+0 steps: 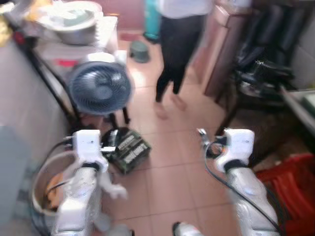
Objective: Setting the table
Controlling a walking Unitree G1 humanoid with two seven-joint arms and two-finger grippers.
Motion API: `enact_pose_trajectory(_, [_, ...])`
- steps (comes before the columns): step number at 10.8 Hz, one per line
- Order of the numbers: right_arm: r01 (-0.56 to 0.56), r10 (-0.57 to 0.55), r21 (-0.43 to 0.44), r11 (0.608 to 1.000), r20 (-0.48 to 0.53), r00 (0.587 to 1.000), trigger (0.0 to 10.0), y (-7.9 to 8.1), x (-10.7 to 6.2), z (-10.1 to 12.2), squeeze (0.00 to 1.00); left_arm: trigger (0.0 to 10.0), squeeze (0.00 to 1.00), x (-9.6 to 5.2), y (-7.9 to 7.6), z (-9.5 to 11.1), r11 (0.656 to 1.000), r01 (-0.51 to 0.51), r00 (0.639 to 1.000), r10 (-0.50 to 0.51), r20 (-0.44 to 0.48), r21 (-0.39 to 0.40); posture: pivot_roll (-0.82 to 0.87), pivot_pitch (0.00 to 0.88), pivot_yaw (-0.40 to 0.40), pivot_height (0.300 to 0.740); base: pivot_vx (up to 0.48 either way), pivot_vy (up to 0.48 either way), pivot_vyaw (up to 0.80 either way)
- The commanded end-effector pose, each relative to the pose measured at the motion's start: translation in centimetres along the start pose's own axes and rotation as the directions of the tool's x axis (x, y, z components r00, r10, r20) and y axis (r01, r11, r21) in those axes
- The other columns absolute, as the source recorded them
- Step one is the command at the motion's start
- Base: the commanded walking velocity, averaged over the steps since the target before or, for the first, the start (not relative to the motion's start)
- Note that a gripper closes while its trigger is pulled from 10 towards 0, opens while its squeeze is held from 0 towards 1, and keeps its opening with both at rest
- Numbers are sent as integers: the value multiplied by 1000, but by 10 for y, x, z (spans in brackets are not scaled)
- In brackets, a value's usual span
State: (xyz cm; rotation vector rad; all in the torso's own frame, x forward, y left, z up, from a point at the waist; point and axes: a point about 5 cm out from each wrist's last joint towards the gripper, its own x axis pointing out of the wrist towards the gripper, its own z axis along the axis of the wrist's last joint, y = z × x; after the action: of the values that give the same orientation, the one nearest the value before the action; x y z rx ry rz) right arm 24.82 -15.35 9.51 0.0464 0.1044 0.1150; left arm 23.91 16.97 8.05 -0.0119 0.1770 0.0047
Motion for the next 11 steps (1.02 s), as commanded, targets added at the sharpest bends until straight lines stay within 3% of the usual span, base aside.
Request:
enact_pose_trajectory(1, [44,-44,-15,999,-6,999,10000,-12,-5,0,0,10000,0,2,-9,8,999,39,999,-38,25,-12,-57,90,31,740,0,322,-775])
enact_pose_trajectory(8, [57,-57,-32,998,-17,998,10000,-16,-7,-2,0,10000,0,-1,-14,8,997,80,996,-80,34,-2,-54,90,22,740,0,0,-82])
enact_pose_trajectory(11, [59,-60,-25,998,-10,998,10000,-14,-3,-1,0,10000,0,-1,-14,9,997,80,996,-80,33,-4,-46,87,22,740,-314,0,0])
